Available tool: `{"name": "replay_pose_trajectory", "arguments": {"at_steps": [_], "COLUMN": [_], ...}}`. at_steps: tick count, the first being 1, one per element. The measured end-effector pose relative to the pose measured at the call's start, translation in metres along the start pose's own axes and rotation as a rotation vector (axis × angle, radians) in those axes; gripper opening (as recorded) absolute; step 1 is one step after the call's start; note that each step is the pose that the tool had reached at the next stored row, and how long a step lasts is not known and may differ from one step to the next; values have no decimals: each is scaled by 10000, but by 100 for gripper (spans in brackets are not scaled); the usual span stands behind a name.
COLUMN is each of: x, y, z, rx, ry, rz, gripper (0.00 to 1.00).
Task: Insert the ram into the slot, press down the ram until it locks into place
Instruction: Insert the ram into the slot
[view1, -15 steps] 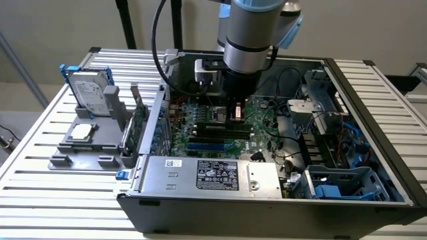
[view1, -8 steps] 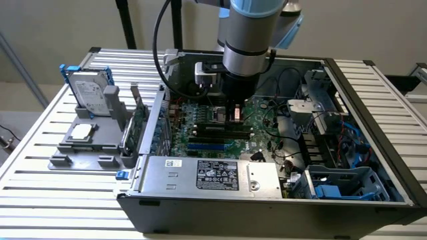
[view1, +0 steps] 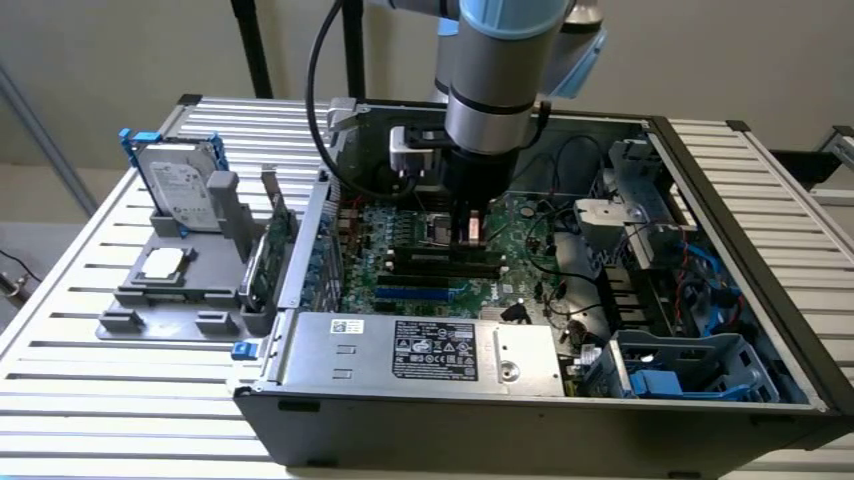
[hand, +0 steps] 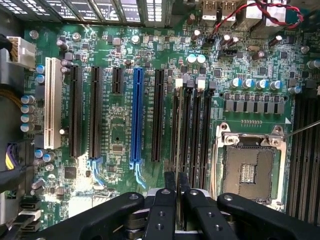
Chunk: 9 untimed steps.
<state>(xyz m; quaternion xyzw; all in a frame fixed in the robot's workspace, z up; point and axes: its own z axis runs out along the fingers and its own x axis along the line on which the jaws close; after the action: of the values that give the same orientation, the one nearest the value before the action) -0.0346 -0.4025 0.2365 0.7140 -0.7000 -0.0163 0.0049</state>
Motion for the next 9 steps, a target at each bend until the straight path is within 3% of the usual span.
{"name": "replay_pose_trajectory", "arguments": {"at_steps": [9], "x": [1], "y": [-1], "z": [50], "rx": [27], "ry": [1], "rz": [-1], "gripper": [13]}}
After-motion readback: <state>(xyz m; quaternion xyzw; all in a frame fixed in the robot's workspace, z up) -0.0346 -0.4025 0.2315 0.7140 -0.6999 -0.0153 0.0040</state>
